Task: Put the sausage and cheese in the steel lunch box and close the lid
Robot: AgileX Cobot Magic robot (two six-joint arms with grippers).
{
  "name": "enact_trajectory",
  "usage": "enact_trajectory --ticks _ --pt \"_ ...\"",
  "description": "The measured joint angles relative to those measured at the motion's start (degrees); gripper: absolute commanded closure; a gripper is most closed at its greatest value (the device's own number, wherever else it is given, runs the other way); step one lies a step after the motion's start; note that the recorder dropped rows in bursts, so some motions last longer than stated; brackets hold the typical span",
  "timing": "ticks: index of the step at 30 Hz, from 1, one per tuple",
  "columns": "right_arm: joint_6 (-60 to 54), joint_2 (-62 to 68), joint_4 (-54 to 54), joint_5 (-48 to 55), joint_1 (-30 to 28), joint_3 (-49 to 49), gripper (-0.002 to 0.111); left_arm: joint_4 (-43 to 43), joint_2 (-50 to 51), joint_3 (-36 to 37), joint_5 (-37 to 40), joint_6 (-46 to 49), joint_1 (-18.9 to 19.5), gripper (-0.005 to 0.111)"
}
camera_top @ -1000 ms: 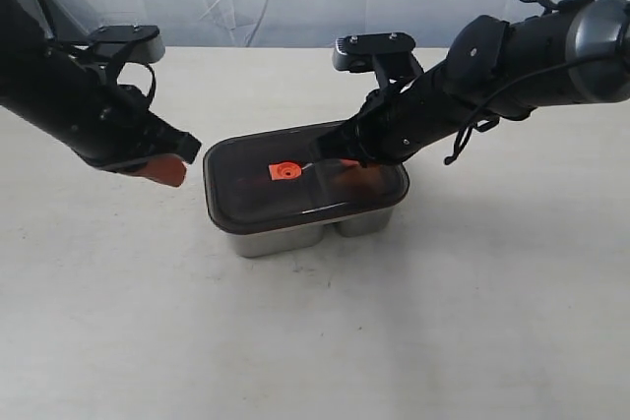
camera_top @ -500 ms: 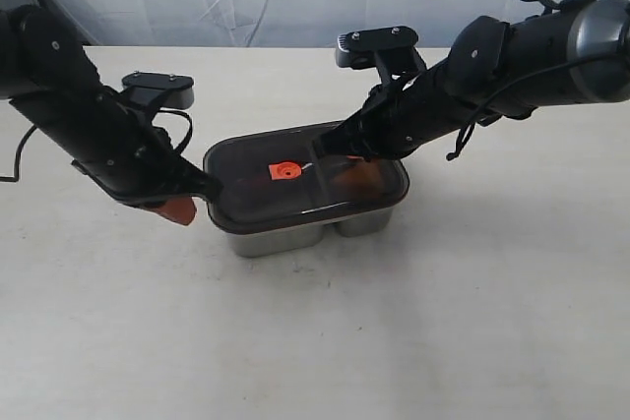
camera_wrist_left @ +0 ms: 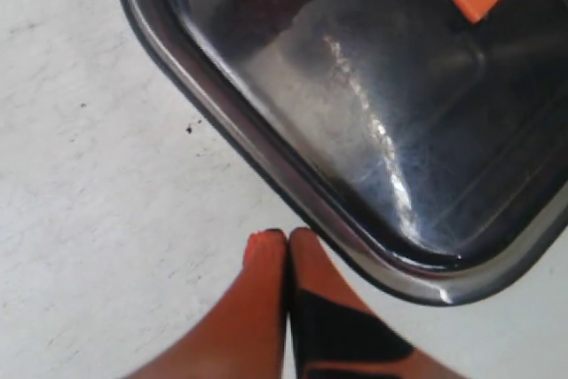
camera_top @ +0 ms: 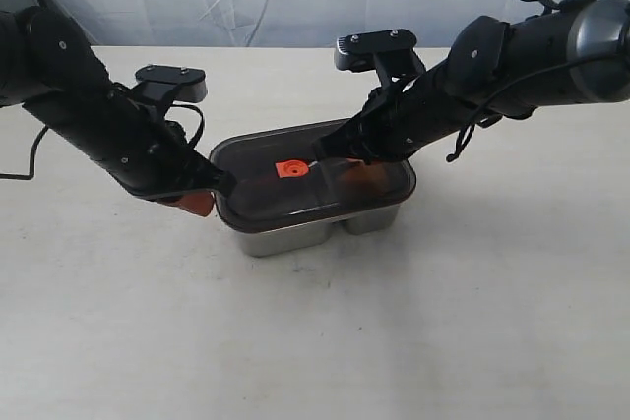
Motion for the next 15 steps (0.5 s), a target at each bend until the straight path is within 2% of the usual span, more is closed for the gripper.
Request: enact_trajectory --ticks 6,10,15 --pt "0.0 0.0 0.0 0.4 0.0 0.0 0.109 -2.3 0.0 0.0 -0.4 2.4 0.0 0.106" --pt "0.2 -2.1 -0.7 1.5 0.0 0.1 0.109 3.5 -0.4 0.0 0.1 -2.3 0.0 0.106" --pt "11.5 -6.0 -13.0 2.6 0.0 0.1 0.109 3.6 -6.6 -0.4 -4.4 -2.7 0.0 0.106"
